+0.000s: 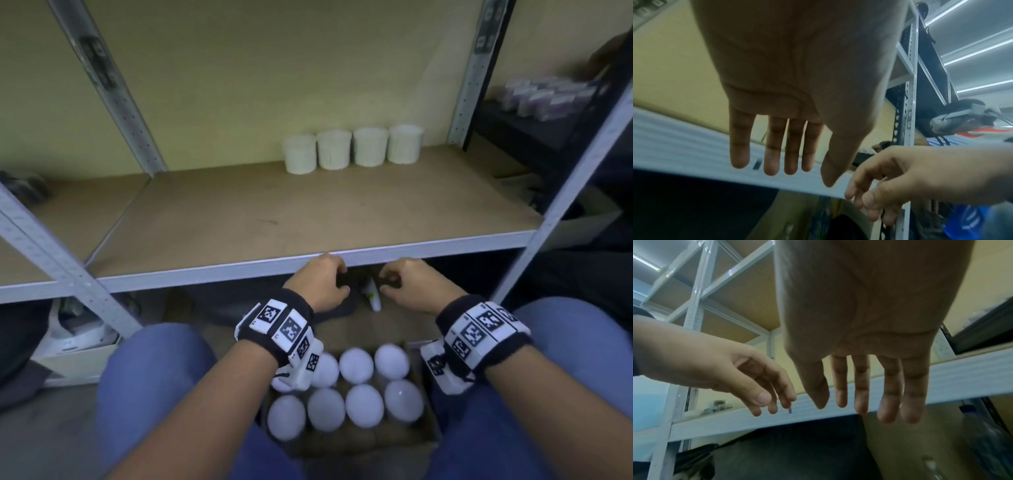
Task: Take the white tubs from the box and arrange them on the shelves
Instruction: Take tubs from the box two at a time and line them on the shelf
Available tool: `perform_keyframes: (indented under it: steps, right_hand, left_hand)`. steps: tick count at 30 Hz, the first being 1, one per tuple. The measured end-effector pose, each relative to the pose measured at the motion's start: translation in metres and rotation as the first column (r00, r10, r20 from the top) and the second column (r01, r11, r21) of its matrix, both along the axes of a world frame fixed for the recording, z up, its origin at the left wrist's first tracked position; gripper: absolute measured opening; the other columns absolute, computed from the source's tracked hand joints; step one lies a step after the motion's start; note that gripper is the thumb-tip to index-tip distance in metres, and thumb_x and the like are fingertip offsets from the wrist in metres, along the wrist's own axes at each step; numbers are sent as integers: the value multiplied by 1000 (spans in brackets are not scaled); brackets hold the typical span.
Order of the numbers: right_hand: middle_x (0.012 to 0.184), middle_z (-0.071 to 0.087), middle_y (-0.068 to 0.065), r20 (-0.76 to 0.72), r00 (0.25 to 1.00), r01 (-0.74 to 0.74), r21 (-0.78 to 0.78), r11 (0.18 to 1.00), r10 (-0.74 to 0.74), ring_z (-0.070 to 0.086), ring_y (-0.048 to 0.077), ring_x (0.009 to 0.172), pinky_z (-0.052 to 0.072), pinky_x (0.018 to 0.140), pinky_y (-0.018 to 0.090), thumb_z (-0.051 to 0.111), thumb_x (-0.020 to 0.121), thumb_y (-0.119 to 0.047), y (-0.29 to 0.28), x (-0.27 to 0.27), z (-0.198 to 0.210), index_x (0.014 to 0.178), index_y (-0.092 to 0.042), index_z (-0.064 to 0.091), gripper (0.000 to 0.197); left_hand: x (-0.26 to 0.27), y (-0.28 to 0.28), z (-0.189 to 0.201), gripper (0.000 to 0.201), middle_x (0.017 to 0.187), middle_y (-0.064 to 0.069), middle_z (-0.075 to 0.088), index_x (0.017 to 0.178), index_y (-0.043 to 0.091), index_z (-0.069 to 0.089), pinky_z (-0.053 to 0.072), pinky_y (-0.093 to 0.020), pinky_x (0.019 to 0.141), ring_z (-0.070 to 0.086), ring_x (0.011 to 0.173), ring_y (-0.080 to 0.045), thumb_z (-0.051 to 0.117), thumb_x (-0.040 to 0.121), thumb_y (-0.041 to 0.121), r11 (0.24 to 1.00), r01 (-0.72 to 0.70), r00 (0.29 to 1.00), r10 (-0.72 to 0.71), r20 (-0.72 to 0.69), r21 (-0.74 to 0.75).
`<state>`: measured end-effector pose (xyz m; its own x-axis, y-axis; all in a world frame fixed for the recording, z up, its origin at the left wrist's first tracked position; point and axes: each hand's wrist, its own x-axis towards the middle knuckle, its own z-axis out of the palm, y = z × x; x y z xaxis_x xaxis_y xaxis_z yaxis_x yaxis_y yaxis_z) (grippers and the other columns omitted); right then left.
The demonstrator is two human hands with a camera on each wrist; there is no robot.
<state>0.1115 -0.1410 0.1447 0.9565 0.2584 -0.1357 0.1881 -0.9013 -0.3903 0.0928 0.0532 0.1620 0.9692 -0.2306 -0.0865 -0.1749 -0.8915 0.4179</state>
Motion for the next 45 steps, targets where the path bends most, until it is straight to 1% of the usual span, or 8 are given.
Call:
perform_keyframes:
  steps: [13,17,22,29,33,37,41,45]
  right_hand:
    - [129,59,11,-355,931,28,-171,985,-88,56,27,118,45,99,32,63,84,-24,-5,-7,-138,127,-14,57,44]
    - [142,45,10,-437,888,12,-292,956,-145,47,27,129,39,104,34,59,88,-26,-20,-16,-191,137,-17,45,51]
    - [139,44,13,-536,826,-2,-309,951,-173,52,33,120,47,100,41,63,85,-29,-30,-21,-249,137,-16,42,57]
    - [143,25,5,-543,826,-69,-364,929,-152,25,37,136,31,107,49,64,78,-44,-23,-24,-299,139,-35,32,69]
    - [140,25,7,-467,875,-91,-421,902,-129,40,38,119,31,102,47,65,73,-50,-20,-36,-315,136,-40,34,71]
    - [142,25,10,-382,919,-105,-484,869,-102,46,36,110,30,100,48,64,73,-44,-18,-46,-326,138,-37,32,73]
    - [143,24,12,-379,920,-113,-494,862,-97,43,35,112,25,103,52,64,69,-50,-19,-48,-327,135,-32,35,75]
    - [141,24,10,-407,908,-109,-458,882,-99,42,35,114,28,100,49,67,68,-49,-21,-45,-320,134,-31,36,75]
  left_hand:
    - [0,-41,-158,39,123,-12,58,118,11,57,47,-35,89,57,112,-31,61,82,24,994,92,908,-62,-414,54]
    - [2,-43,-209,45,131,-16,53,127,7,53,47,-36,96,55,118,-32,63,84,17,985,134,848,-59,-527,105]
    - [-5,-46,-262,56,133,-14,43,131,12,43,49,-39,87,55,113,-35,66,81,20,978,141,770,-11,-639,153]
    - [-21,-69,-319,78,139,-7,31,138,28,32,42,-51,101,43,122,-41,74,72,34,962,163,796,4,-605,221]
    - [-35,-79,-339,81,143,-4,24,135,40,30,38,-53,101,38,125,-44,73,67,38,972,31,852,96,-514,232]
    - [-41,-82,-349,92,141,-6,24,134,34,31,39,-50,97,43,119,-42,79,56,39,940,100,884,67,-462,327]
    - [-46,-82,-353,78,144,-9,29,132,28,39,35,-50,99,46,118,-41,73,63,19,928,92,926,54,-373,361]
    - [-45,-82,-345,78,145,-8,23,133,27,35,33,-50,103,39,124,-37,72,65,18,944,93,905,53,-423,318]
